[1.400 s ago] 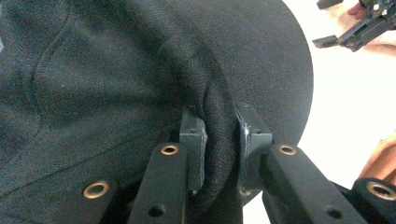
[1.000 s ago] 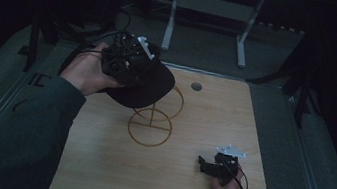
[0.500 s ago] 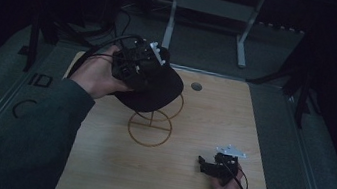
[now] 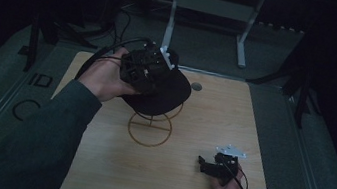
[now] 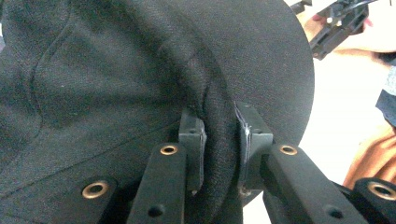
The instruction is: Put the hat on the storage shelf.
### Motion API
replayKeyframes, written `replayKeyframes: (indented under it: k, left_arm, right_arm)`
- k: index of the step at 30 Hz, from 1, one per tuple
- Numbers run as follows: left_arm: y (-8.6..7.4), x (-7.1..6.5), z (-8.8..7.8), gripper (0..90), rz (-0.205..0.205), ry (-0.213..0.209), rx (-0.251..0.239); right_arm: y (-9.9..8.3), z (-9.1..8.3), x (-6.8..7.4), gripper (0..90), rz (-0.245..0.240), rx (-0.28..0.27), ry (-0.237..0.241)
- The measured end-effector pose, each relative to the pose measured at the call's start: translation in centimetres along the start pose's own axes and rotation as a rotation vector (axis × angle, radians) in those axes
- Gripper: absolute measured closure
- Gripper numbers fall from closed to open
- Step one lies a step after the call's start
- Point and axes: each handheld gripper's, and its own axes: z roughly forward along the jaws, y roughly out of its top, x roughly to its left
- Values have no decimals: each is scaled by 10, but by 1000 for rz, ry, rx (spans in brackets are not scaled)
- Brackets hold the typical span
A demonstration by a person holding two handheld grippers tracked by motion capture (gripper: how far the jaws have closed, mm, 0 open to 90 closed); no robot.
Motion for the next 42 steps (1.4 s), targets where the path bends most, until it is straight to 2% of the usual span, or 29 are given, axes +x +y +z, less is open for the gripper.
replayKeyframes:
  k: [12, 17, 32, 37, 42]
  left_arm:
    - [14, -12, 14, 742, 54, -20, 24]
    - [18, -17, 19, 742, 63, -25, 37]
    - [21, -24, 36, 733, 91, -14, 70]
    - [25, -24, 47, 709, 102, -8, 100]
    - [28, -24, 55, 689, 114, 3, 109]
  right_arm:
    - [0, 0, 0, 123, 0, 0, 0]
    - [0, 0, 0, 123, -1, 1, 1]
    - [0, 0, 0, 123, -1, -1, 0]
    - [0, 0, 0, 123, -2, 1, 1]
    - [0, 0, 0, 123, -1, 0, 1]
